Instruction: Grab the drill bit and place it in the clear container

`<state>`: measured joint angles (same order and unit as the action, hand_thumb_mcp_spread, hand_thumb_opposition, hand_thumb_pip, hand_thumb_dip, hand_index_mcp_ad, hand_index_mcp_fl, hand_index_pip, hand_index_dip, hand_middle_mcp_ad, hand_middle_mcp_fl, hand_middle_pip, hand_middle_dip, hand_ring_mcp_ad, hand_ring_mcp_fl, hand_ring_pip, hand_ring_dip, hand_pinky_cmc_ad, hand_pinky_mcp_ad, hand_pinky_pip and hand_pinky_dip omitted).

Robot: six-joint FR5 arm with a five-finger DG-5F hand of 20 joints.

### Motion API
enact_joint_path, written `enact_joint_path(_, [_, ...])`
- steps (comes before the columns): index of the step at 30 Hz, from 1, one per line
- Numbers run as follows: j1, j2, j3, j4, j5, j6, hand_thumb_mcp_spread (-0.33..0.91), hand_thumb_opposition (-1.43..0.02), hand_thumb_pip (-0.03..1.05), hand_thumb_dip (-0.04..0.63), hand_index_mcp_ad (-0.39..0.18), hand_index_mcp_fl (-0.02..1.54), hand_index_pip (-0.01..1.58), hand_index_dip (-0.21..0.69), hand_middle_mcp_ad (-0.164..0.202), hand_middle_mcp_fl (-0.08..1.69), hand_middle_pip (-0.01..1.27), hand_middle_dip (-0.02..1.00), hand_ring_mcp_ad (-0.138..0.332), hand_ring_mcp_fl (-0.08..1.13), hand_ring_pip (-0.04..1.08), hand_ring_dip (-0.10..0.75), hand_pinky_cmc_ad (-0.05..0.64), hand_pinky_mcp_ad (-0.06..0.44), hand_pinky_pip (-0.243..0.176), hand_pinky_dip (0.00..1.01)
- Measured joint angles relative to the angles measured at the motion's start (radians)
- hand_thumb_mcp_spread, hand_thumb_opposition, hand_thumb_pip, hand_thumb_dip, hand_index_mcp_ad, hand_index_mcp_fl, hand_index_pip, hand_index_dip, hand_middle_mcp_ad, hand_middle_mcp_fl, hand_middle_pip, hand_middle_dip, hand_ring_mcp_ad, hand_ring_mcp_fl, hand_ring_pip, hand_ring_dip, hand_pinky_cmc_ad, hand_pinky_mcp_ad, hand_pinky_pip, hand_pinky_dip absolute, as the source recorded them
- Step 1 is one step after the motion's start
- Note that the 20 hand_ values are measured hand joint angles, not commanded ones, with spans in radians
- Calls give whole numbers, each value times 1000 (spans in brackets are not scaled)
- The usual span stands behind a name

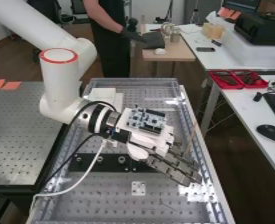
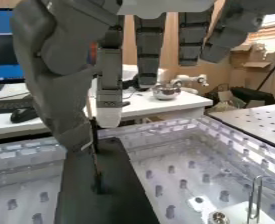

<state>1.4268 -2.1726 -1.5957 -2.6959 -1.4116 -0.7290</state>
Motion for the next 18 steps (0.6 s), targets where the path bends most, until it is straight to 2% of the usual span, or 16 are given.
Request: enact_joint_path(18, [-2, 6, -4, 2, -14, 14, 506, -834, 497, 239, -154, 356, 1297, 297, 61, 279, 117, 215, 199, 68, 99, 51, 297, 152, -68, 138])
